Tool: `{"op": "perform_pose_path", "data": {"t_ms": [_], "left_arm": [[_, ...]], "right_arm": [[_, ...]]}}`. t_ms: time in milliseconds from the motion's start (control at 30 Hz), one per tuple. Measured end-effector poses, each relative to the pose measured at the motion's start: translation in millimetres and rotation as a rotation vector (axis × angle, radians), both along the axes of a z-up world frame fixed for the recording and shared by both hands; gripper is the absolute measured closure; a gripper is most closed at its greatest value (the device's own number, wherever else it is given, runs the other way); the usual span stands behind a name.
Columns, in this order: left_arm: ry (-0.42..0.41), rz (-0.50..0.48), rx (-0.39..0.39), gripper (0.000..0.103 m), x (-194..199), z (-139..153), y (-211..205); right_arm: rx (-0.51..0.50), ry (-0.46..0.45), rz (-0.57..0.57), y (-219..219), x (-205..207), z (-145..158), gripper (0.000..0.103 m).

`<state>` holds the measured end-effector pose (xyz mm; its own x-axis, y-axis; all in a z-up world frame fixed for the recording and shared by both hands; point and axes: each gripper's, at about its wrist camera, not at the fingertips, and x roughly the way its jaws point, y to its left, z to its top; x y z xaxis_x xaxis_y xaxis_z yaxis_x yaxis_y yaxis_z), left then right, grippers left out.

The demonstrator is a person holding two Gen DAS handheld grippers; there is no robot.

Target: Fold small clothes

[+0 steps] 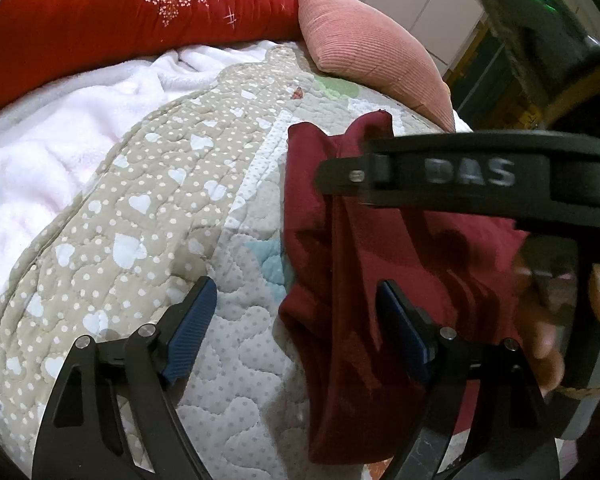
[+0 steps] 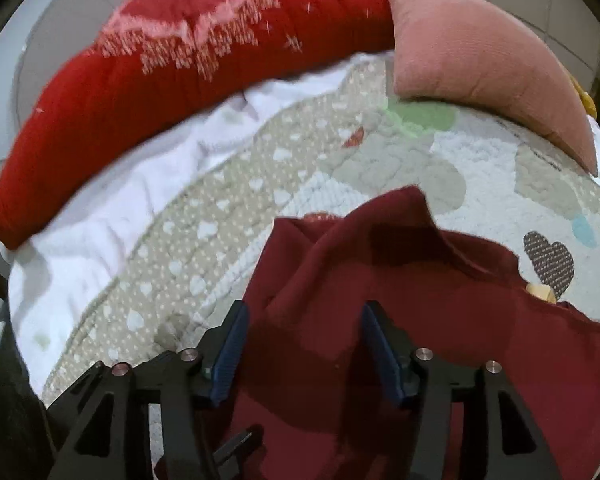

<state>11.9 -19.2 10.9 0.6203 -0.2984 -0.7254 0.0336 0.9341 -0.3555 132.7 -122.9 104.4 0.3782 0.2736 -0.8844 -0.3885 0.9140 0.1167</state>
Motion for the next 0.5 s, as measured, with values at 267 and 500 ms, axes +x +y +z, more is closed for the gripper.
{"op": "perform_pose_path", "data": {"t_ms": [267, 500], "left_arm": [[-0.003, -0.003, -0.023, 0.019, 0, -1, 1], [-0.006, -0.006, -0.022, 0.018, 0, -1, 1]], "right_arm": [[-0.117, -0.032, 0.020, 24, 6, -19, 0.025], [-0.108, -0.052, 0.058, 17, 4, -20, 0.028]]}}
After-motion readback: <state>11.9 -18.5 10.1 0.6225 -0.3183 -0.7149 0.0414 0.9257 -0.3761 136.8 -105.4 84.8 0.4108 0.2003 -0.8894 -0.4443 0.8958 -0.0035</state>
